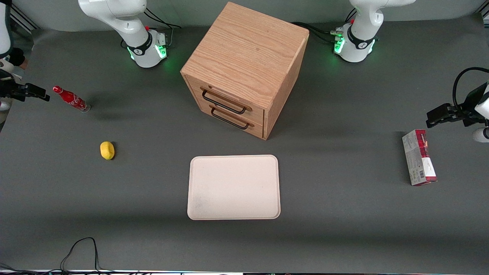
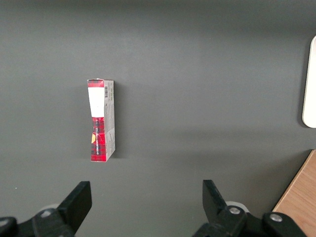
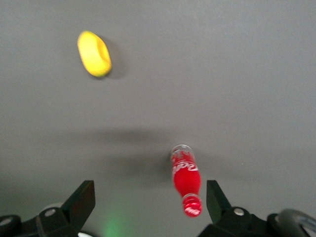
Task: Place coke bottle on tray
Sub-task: 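Close the right gripper around the red Coca-Cola bottle's neck, then lift the held bottle and carry it past the yellow object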
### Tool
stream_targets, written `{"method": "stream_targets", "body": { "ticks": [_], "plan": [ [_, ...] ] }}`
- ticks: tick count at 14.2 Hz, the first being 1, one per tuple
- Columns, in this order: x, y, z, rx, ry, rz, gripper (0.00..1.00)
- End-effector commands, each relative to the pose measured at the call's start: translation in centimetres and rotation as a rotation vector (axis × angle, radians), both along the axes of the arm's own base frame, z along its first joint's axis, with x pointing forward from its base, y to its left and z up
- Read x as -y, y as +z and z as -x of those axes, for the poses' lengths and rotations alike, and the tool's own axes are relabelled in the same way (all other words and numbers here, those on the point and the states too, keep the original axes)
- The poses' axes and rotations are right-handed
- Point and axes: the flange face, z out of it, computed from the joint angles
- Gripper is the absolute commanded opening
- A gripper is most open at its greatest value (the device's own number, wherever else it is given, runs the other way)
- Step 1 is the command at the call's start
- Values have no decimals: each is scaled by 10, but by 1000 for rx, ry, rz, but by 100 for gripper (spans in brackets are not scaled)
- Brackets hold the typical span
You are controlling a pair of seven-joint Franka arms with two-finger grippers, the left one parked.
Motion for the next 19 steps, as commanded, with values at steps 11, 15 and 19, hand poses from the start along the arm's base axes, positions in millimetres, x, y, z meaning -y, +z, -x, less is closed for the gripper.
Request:
{"method": "stream_targets", "body": {
  "ticks": [11, 15, 19],
  "plan": [
    [45, -114, 113, 109, 9, -46, 100],
    [46, -116, 112, 91, 38, -21, 74],
    [46, -119, 114, 80, 30, -22, 22]
  ]
}}
